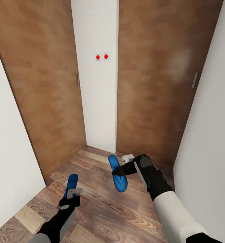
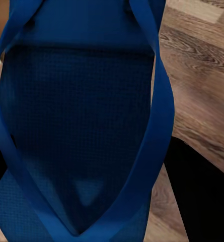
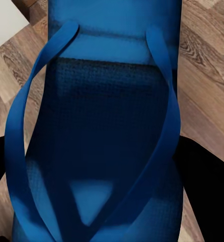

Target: In the bedroom, move the book from the bed onto either nightstand, and place the two sandals side by side next to the bed.

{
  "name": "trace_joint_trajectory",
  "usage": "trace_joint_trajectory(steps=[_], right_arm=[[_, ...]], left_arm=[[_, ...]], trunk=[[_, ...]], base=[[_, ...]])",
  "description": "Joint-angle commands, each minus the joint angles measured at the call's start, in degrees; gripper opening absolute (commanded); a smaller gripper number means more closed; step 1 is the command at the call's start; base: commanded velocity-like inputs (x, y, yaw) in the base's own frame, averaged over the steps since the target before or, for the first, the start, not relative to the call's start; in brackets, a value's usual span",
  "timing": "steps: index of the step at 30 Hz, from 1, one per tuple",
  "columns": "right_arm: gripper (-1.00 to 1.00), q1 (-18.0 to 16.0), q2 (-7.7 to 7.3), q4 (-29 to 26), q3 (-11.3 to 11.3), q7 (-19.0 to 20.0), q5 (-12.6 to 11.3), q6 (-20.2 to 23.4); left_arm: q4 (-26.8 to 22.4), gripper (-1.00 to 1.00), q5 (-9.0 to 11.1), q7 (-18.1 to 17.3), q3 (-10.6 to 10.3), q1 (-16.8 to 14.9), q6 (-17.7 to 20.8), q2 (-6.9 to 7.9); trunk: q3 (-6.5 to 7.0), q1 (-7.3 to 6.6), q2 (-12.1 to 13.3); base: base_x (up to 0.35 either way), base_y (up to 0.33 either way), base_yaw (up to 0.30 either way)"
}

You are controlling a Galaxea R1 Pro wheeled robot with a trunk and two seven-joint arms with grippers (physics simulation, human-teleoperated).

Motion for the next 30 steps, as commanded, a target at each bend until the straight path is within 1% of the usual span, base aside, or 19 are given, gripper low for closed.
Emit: trace_joint_trajectory(steps=[1,18,21,22,23,26,27,30], right_arm=[[-1.0,0.0,0.0,-0.1,0.0,0.4,0.6,0.2],[-1.0,0.0,-0.12,-0.1,-0.2,0.5,0.6,0.2],[-1.0,0.0,-0.2,-0.1,-0.2,0.5,0.6,0.2],[-1.0,0.0,-0.22,-0.1,-0.3,0.6,0.6,0.2],[-1.0,0.0,-0.25,-0.1,-0.3,0.6,0.6,0.2],[-1.0,0.0,-0.28,-0.1,-0.3,0.6,0.6,0.2],[-1.0,0.0,-0.29,0.0,-0.3,0.7,0.6,0.2],[-1.0,0.0,-0.3,0.0,-0.3,0.7,0.7,0.2]], left_arm=[[-0.1,-1.0,0.5,0.5,-0.5,0.0,0.3,0.07],[0.3,-1.0,0.5,0.5,-0.3,0.0,0.3,0.16],[0.5,-1.0,0.5,0.3,0.2,0.0,0.3,0.26],[0.5,-1.0,0.5,0.2,0.6,-0.1,0.3,0.27],[0.6,-1.0,0.5,0.1,1.6,-0.1,0.3,0.29],[0.6,-1.0,0.5,-0.1,3.6,-0.1,0.4,0.44],[0.6,-1.0,0.5,-0.4,5.3,-0.1,0.5,0.83],[0.6,-1.0,0.5,-1.4,8.0,-0.1,1.6,1.64]], trunk=[[0.12,-0.23,0.4],[3.17,-3.97,7.2],[3.71,-4.63,8.4],[3.89,-4.85,8.8],[4.07,-5.07,9.2],[4.61,-5.73,10.4],[4.79,-5.95,10.8],[5.33,-6.6,12.0]], base=[[0.0,0.0,0.0],[0.0,0.0,0.0],[0.0,0.0,0.0],[0.0,0.0,0.0],[0.0,0.0,0.0],[0.0,0.0,0.0],[0.0,0.0,0.0],[0.0,0.0,0.0]])
